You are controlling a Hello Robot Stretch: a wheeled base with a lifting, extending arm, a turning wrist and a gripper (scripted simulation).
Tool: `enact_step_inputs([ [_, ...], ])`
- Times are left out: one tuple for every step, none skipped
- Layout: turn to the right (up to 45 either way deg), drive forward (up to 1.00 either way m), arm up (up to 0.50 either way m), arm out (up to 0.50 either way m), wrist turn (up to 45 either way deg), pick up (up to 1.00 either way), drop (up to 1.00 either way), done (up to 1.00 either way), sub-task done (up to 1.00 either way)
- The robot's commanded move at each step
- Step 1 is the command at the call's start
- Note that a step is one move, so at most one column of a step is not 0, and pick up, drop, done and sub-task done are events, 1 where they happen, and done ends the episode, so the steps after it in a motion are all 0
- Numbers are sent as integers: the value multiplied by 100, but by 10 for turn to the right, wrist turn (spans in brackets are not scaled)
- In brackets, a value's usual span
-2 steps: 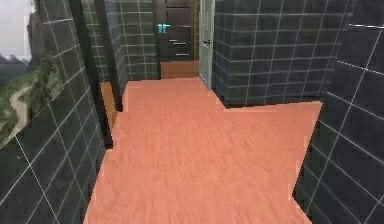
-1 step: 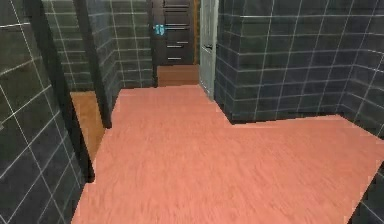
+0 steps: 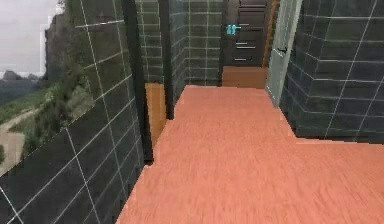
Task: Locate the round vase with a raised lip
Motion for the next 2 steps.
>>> enact_step_inputs([
  [0, 100, 0, 0, 0, 0, 0, 0, 0],
  [0, 80, 0, 0, 0, 0, 0, 0, 0],
])
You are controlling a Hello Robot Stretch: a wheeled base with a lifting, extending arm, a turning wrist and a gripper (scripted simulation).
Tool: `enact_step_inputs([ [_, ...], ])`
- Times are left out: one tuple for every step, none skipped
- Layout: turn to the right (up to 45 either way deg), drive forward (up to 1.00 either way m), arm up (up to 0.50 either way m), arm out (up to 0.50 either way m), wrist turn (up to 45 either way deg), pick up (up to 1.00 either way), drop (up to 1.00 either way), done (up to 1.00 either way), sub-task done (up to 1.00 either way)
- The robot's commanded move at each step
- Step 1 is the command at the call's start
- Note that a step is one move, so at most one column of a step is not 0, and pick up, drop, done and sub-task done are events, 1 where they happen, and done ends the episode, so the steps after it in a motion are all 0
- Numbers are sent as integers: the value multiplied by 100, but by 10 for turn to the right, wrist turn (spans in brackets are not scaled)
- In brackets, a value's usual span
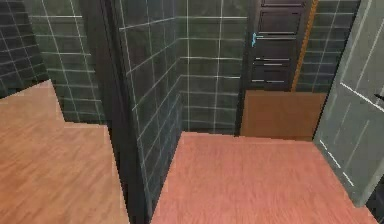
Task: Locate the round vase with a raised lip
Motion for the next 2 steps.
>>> enact_step_inputs([
  [-360, 0, 0, 0, 0, 0, 0, 0, 0],
  [0, 45, 0, 0, 0, 0, 0, 0, 0],
])
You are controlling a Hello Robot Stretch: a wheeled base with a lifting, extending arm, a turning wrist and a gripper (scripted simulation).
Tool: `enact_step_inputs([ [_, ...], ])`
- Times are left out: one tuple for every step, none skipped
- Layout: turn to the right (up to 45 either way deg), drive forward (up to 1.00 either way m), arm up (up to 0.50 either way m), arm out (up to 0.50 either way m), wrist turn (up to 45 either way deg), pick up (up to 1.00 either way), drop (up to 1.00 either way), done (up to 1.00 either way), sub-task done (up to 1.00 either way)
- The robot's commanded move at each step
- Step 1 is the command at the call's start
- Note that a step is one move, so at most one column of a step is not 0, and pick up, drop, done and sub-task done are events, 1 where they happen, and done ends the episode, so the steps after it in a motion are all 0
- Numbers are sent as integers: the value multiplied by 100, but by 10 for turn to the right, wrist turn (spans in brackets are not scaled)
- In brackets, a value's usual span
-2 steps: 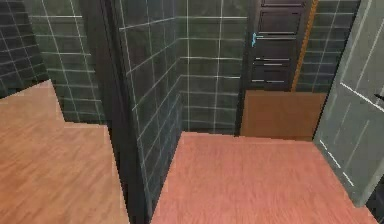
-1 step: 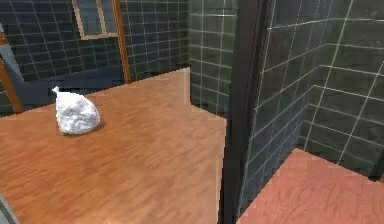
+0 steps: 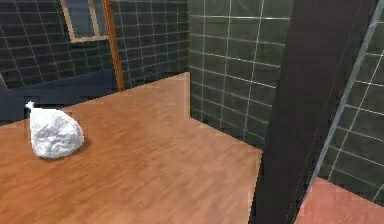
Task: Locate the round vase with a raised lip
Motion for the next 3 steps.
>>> enact_step_inputs([
  [-450, 0, 0, 0, 0, 0, 0, 0, 0],
  [0, 75, 0, 0, 0, 0, 0, 0, 0],
  [420, 0, 0, 0, 0, 0, 0, 0, 0],
])
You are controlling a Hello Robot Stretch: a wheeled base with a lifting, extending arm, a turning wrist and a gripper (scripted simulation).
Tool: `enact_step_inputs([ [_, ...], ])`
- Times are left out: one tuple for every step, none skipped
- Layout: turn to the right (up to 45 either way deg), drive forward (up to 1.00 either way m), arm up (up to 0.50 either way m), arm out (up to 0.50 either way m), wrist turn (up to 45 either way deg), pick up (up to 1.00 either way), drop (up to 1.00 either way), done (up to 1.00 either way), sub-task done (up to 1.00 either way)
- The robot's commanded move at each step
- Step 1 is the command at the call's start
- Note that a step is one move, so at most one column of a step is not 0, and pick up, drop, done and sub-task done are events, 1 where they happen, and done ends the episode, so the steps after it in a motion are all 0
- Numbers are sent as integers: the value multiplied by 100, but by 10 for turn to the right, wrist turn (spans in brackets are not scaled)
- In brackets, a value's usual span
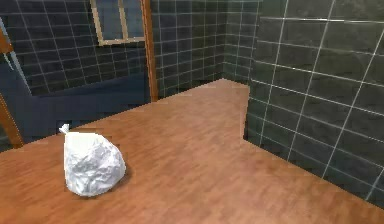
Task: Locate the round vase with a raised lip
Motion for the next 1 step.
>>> enact_step_inputs([
  [0, 100, 0, 0, 0, 0, 0, 0, 0],
])
